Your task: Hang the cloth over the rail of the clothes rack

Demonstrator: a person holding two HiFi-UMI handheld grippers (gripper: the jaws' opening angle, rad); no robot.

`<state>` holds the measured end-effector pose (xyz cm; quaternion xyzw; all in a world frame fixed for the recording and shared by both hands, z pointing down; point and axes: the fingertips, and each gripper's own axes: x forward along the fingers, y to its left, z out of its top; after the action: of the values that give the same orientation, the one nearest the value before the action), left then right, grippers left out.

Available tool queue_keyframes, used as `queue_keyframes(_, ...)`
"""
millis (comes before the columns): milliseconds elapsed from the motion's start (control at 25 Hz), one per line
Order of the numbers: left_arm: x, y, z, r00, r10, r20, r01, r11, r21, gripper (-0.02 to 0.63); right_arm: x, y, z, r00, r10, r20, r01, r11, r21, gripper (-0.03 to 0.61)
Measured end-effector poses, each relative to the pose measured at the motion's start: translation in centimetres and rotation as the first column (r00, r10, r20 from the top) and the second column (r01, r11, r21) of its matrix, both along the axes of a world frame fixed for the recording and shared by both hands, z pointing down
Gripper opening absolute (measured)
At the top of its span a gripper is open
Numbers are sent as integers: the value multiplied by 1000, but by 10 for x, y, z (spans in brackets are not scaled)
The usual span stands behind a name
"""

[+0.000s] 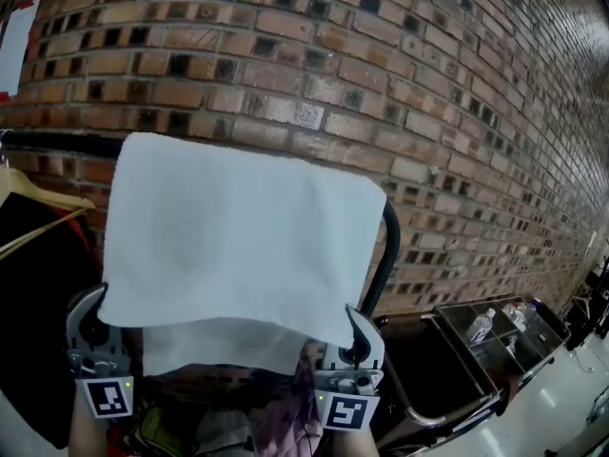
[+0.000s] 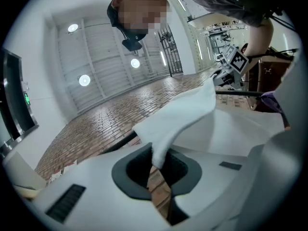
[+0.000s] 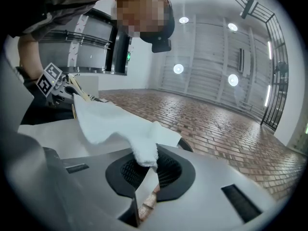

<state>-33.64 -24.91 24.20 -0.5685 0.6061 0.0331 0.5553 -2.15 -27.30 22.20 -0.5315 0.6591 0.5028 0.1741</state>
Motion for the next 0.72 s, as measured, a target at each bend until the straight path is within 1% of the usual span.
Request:
queue_keyframes(120,2,-7,11,1000,19,-25,-20,999,-25,48,4,-5,12,999,-19,35,20,999,-26,21)
queue_keyframes(320,1,-13,42,999,21,-50,-25,996,-89,48,12,-8,39,996,-21,84,28,996,-83,21)
queue_keyframes(480,2,-17,67,998,17,-63,-26,990,-142,48,14,-10,63,995,-26,96,38,990,-132,21)
queue_keyframes(600,2,-18,81,997,15,-81,-29,985,-171,48,15,-9,75,994,-26,103,42,988,-149,23)
queue_keyframes(720,3,-19,89,996,9,-83,-25,982,-190,48,17,-9,82,994,-28,107,45,985,-164,23)
